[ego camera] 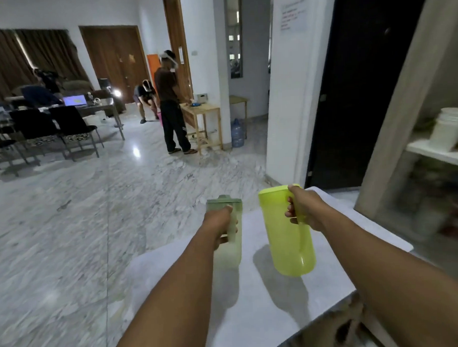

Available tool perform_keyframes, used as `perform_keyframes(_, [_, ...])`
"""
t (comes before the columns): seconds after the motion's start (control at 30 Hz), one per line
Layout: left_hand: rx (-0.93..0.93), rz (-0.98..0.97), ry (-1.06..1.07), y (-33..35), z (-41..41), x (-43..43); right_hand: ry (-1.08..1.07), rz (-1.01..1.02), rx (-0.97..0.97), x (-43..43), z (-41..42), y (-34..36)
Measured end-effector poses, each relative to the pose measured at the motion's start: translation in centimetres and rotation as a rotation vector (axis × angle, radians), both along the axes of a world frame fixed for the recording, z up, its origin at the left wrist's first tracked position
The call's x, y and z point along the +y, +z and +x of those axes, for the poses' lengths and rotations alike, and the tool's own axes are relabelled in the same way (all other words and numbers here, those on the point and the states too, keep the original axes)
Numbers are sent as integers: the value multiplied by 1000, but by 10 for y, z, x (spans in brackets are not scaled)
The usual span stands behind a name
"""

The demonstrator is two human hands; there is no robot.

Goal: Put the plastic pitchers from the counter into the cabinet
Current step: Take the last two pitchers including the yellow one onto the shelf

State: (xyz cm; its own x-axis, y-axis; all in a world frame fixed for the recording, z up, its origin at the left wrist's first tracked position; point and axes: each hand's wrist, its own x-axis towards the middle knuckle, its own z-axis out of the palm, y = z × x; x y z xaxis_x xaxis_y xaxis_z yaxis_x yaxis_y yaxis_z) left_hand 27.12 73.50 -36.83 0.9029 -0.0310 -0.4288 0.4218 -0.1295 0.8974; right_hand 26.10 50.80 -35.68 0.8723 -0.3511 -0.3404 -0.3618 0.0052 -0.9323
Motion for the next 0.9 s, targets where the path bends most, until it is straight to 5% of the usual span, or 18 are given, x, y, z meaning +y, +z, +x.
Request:
perform_keyframes(0.27, [-90,-55,-315,56,-111,-126,-272,-31,-114,-123,-185,64])
perform_keyframes(0.63, [-168,-190,-841,124,-303,-431,-866,-194,-325,-365,-482,142])
perform_keyframes(0.9, [-201,-399,-1016,154,-460,-641,-1164,-335,-444,-498,-661,193])
